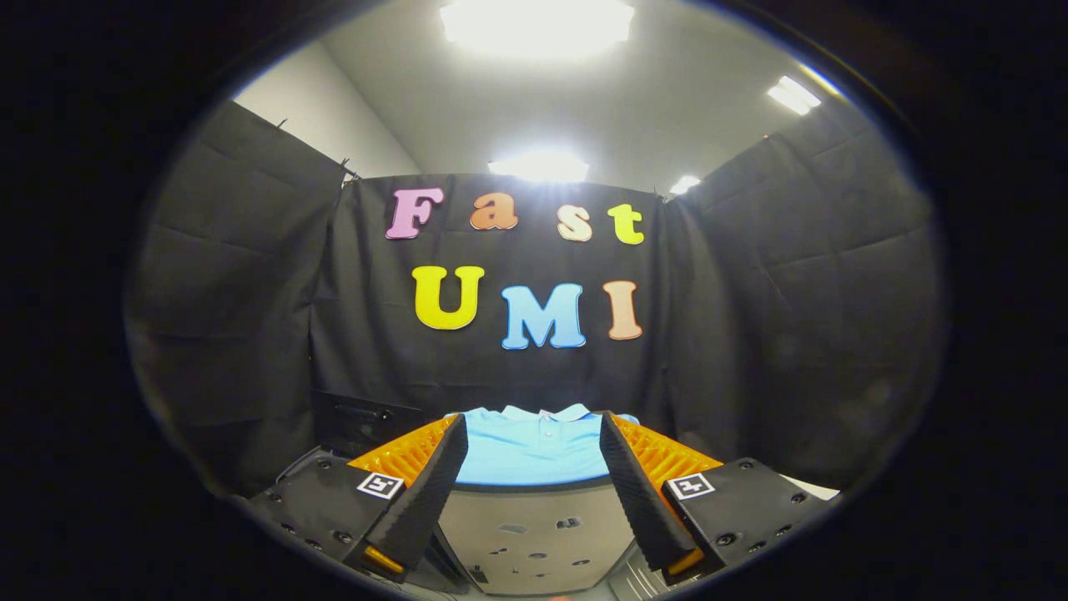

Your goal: Put the clothes into the washing machine and then close the washing machine lid.

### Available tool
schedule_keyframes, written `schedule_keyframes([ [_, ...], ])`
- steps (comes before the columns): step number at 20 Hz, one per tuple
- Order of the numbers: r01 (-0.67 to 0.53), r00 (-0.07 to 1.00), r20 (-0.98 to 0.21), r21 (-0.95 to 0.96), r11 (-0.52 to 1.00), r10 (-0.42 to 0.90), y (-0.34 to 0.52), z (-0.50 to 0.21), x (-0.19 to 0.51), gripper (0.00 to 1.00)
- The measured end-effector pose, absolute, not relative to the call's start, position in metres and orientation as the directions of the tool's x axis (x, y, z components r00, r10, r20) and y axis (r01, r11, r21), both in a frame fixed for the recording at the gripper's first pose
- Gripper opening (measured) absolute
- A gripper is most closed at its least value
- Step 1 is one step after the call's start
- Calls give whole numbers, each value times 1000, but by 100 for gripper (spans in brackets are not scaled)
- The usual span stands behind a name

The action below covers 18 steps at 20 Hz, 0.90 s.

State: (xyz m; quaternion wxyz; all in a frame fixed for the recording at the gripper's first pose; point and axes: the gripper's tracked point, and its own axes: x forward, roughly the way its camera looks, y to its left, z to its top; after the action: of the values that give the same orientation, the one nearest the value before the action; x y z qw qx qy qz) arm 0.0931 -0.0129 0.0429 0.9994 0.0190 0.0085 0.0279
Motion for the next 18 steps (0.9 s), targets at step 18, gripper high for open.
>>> schedule_keyframes([
  [18,-113,984,-135,53,992,119,-24,30,216,99],
])
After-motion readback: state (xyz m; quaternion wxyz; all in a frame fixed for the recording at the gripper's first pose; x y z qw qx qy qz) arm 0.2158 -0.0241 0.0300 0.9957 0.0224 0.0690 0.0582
